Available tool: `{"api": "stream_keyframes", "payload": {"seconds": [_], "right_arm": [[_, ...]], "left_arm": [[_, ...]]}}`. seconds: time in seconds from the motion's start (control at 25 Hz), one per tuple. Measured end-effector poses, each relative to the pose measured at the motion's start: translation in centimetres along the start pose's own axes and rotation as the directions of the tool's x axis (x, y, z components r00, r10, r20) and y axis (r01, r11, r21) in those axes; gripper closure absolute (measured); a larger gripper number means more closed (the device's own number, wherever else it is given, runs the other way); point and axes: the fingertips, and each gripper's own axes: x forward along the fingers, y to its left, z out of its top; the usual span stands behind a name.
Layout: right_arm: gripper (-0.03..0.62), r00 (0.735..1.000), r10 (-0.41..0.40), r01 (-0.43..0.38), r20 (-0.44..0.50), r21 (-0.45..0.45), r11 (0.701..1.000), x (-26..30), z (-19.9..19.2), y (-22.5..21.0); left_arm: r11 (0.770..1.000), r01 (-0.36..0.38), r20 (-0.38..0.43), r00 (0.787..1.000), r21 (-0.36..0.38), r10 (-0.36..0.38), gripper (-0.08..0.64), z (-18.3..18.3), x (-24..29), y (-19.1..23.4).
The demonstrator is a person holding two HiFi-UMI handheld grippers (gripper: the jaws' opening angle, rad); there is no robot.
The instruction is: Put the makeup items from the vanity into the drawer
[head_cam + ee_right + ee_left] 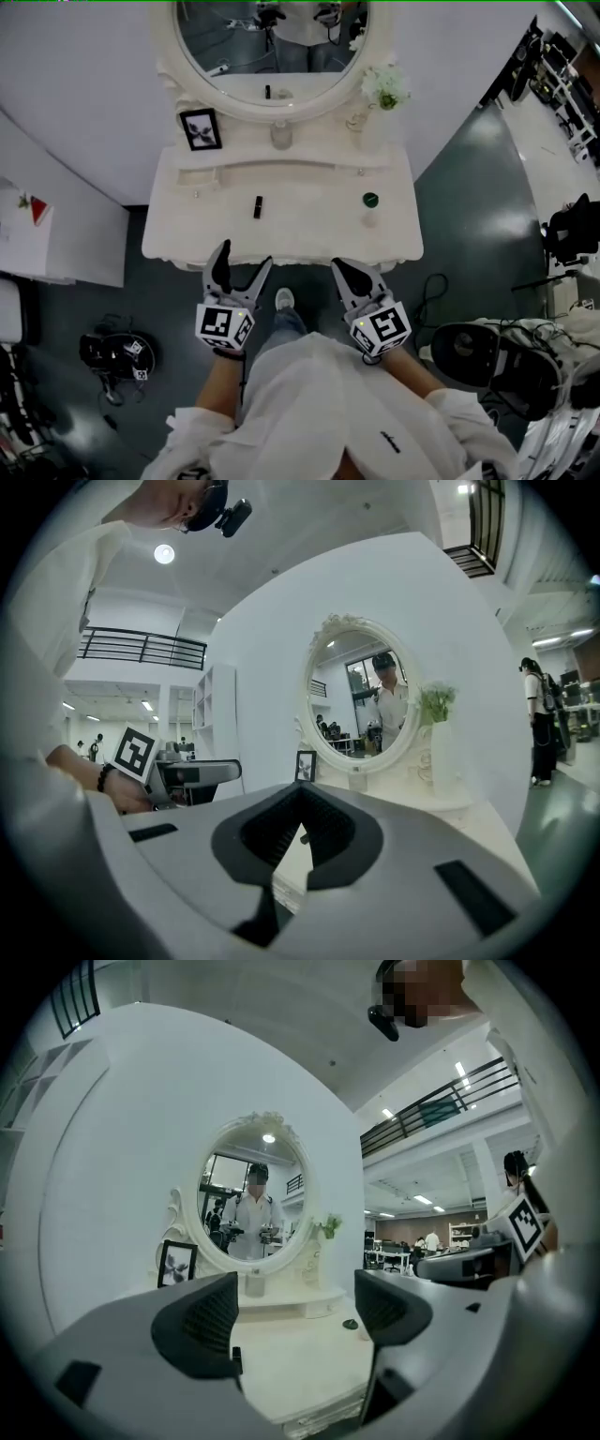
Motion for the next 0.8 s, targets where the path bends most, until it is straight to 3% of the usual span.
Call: {"api": "stream_keyframes", "payload": {"seconds": [0.24,0.44,0.8], "right_arm": [[0.574,0.999,0.008,-0.007,-0.036,0.044,0.999,7.9,0.0,-2.6],[0.574,0.997,0.017,-0.013,-0.079,0.046,0.999,13.5,-0.5,-4.3],[0.574,0.987,0.033,-0.022,-0.16,0.069,0.997,21.4,-3.6,-5.2]], "left_arm": [[1.0,0.003,-0.091,0.996,-0.022,-0.005,0.184,-1.4,6.4,5.1],[1.0,0.003,-0.157,0.988,0.003,-0.003,0.186,-2.7,11.0,8.3],[1.0,0.015,-0.344,0.939,-0.019,-0.021,0.186,-9.3,15.8,11.9]]}}
